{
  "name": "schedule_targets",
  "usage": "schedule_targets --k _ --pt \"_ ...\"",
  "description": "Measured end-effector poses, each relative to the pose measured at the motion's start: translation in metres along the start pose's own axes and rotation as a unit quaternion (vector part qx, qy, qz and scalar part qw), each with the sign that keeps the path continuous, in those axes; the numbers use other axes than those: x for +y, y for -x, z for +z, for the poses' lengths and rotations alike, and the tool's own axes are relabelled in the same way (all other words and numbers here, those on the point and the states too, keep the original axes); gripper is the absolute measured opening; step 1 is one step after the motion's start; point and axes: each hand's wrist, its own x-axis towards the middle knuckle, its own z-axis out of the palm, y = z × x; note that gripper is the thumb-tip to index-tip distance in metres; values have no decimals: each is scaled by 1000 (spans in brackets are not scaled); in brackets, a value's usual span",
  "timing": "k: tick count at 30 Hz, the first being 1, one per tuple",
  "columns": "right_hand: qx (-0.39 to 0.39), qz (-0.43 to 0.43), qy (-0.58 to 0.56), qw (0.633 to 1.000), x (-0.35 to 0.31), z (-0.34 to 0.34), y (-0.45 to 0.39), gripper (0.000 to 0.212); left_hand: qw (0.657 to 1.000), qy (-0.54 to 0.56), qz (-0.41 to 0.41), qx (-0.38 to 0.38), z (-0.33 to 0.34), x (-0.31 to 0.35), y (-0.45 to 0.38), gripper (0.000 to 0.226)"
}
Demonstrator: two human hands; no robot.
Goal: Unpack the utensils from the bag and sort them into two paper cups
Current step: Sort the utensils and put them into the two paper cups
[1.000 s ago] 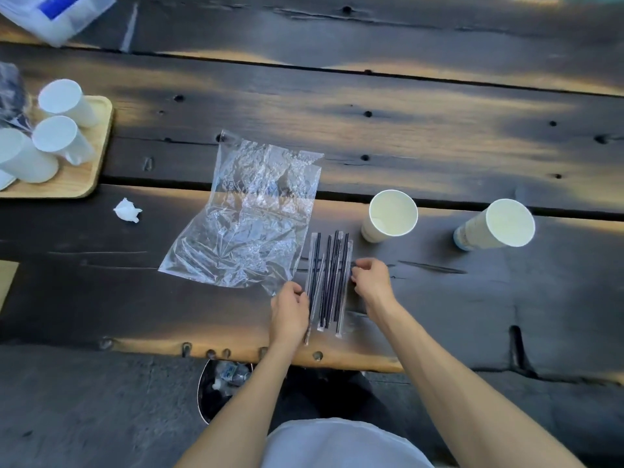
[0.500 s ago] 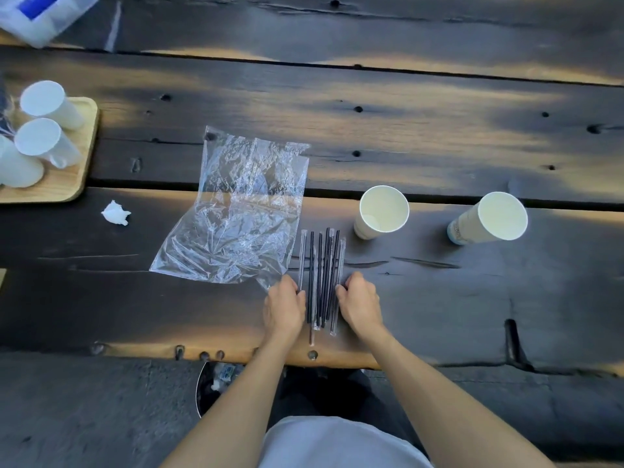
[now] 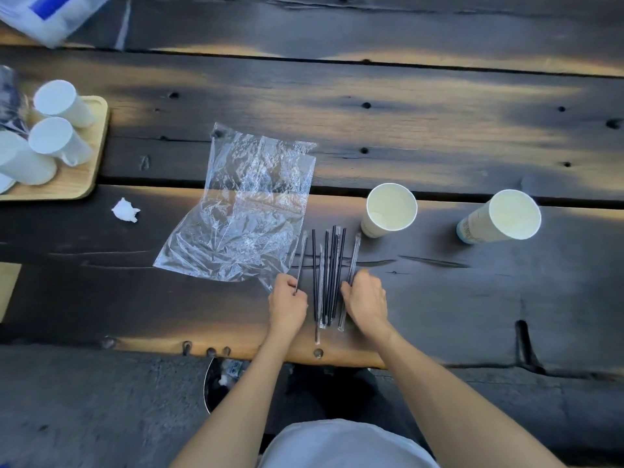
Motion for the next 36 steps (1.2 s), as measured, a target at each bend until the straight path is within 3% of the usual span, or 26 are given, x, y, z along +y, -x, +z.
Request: schedule_targets --k 7,14,19,25,28,31,34,36 --pt "-33 1 -3 999 1 -5 -6 10 999 45 8 30 5 2 -1 15" --pt "-70 -1 -156 985 -11 -4 -1 11 986 163 -26 -29 9 4 -3 17" --pt "-64 18 -161 985 -17 -4 -1 9 976 211 -42 -14 13 7 -2 15" --pt "-158 -79 -186 967 -23 -3 0 20 958 266 -48 -102 19 13 0 24" --pt "-143 -56 -200 968 -18 -4 -4 16 953 287 -67 -63 16 13 -2 19" --pt "-53 4 -185 981 -7 -1 -17 19 964 250 -83 -34 14 8 -5 19" --pt "-47 0 -157 987 -6 3 -22 13 997 72 10 -3 17 5 -7 16" --pt "-53 -25 -114 992 -13 3 -19 12 998 -22 51 10 21 7 -4 11"
